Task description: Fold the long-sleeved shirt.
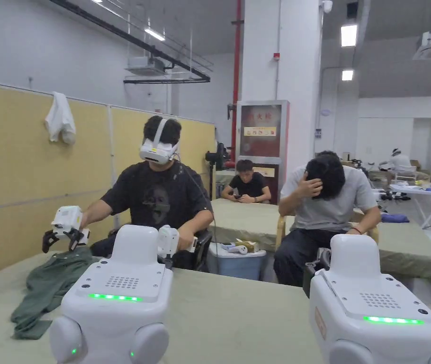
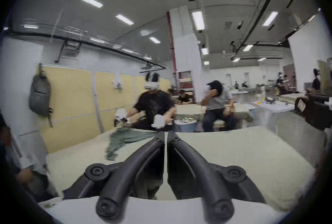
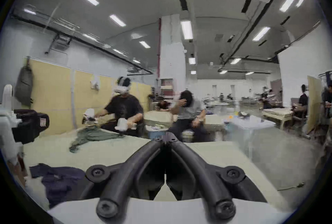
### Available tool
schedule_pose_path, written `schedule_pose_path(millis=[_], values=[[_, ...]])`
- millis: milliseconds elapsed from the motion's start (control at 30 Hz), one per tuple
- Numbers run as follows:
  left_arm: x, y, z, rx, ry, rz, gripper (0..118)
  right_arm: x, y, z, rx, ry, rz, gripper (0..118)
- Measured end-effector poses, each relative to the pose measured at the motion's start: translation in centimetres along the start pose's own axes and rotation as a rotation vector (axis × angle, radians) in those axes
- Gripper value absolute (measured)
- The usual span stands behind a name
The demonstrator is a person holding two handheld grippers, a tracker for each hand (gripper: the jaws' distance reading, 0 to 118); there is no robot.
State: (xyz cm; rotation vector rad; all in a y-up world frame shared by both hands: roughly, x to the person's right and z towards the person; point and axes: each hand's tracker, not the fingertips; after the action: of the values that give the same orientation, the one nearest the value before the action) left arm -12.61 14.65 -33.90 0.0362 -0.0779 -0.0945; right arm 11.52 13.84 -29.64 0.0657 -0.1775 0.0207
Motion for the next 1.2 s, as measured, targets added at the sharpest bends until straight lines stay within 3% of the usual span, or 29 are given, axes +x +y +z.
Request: schedule_pose_path(millis=[233, 367, 567, 800, 833, 900, 933, 967, 1033, 1100, 1133, 1200], values=[[-12.6, -1.5, 3.5, -0.074, 0.308, -0.049, 6, -14.8, -1.8, -0.1, -0.027, 0.342, 0.000, 10], [-18.0, -2.8, 6.8, -0.064, 0.444, -0.069, 6, -20.0, -2.7, 0.6, -0.020, 0.480, 0.008, 10], [-21.9, -3.8, 9.0, -0.089, 0.532, -0.049, 6, -23.6, -3.3, 0.8, -0.053, 0.542, -0.032, 10], [-21.6, -6.0, 7.3, -0.143, 0.491, -0.046, 7, -23.2, -4.3, 0.1, -0.076, 0.543, -0.034, 10], [-21.3, -6.5, 6.5, -0.190, 0.449, -0.050, 11, -23.0, -4.8, 0.1, -0.088, 0.537, -0.023, 10], [-20.9, -8.1, 4.3, -0.374, 0.298, -0.007, 37, -22.2, -6.1, -0.1, -0.102, 0.538, 0.010, 10], [-20.8, -9.5, 3.0, -0.493, 0.204, 0.046, 61, -21.7, -7.1, -0.1, -0.103, 0.538, 0.022, 10], [-20.7, -10.8, 1.9, -0.585, 0.150, 0.078, 97, -21.5, -8.1, 0.0, -0.106, 0.538, 0.041, 10], [-20.1, -14.3, -0.8, -0.752, 0.054, 0.135, 112, -20.8, -11.0, -0.4, -0.164, 0.539, 0.106, 10], [-19.3, -17.9, -3.2, -0.969, -0.107, 0.173, 118, -20.0, -14.0, -0.9, -0.267, 0.598, 0.117, 10], [-18.2, -19.3, -3.6, -1.028, -0.189, 0.173, 118, -19.4, -15.4, -1.1, -0.341, 0.653, 0.098, 10], [-16.4, -22.6, -5.0, -1.121, -0.190, 0.098, 118, -18.2, -17.5, -0.9, -0.402, 0.709, 0.041, 10]])
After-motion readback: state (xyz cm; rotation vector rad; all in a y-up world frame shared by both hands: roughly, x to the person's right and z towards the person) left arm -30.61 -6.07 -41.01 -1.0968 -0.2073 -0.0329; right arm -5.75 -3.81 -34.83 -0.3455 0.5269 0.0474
